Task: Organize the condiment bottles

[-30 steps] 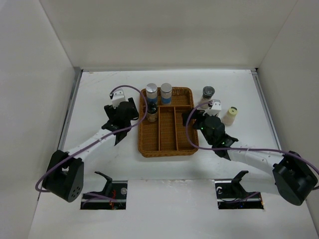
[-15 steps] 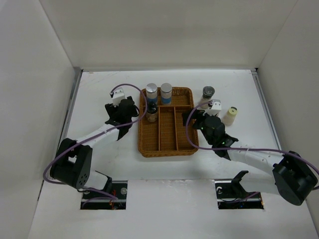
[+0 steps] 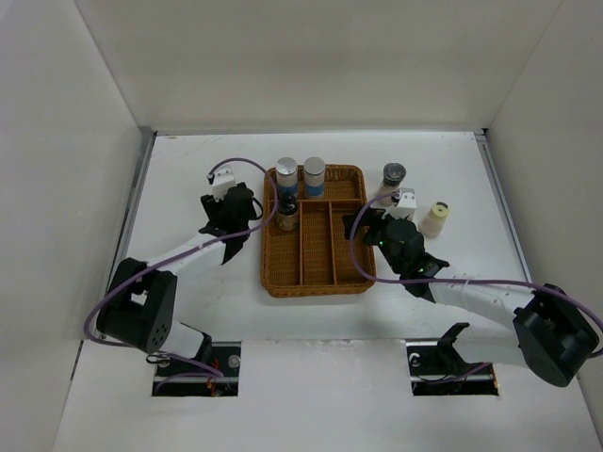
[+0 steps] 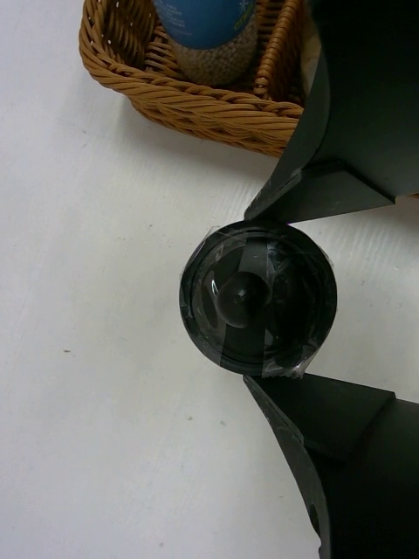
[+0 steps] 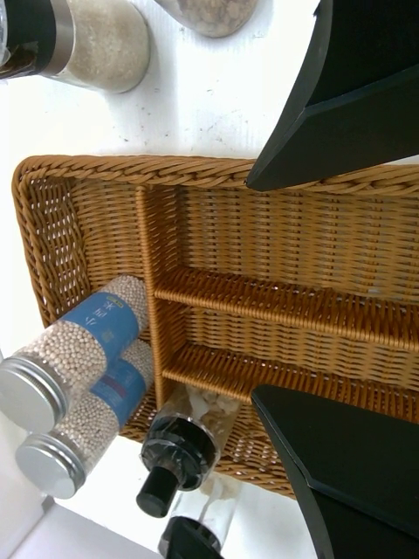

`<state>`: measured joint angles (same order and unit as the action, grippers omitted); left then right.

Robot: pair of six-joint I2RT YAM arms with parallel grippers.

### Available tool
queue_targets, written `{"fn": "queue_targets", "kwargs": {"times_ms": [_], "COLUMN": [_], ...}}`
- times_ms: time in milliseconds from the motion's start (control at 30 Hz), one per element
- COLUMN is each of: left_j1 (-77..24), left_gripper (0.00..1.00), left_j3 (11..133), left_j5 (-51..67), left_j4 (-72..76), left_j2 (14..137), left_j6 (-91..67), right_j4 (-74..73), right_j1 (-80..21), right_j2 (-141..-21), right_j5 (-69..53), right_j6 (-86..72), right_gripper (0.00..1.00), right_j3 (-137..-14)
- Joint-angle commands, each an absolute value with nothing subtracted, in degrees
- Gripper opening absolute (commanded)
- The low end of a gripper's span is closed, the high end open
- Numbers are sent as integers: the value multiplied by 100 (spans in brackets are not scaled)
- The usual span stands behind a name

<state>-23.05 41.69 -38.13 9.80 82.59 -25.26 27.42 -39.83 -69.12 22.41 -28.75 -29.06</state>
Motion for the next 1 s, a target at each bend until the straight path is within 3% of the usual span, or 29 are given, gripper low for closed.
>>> {"fn": "queue_targets", "kwargs": {"times_ms": [0, 400, 667, 967], "left_j1": [-2412, -3641, -4644, -4619], "left_gripper": [39, 36, 36, 36], "left_j3": [4096, 4227, 4377, 4509], "left_j5": [-3937, -4201, -3974, -3604], "left_j4": [1187, -271, -124, 605], "left_j2": [7613, 5555, 6011, 7083], "left_j6": [-2487, -2540, -2971, -2865], "right_j4": [2953, 2962, 2962, 2900], "right_j1": [-4038, -4038, -3968, -4003], "right_j2": [-6899, -6900, -6873, -6865], "right_j5": [2162, 2223, 2294, 2303], "right_j6": [-2900, -2918, -2953, -2892], "right_gripper": [100, 100, 100, 100], "right_j3": [-3024, -3015, -2962, -3006]}}
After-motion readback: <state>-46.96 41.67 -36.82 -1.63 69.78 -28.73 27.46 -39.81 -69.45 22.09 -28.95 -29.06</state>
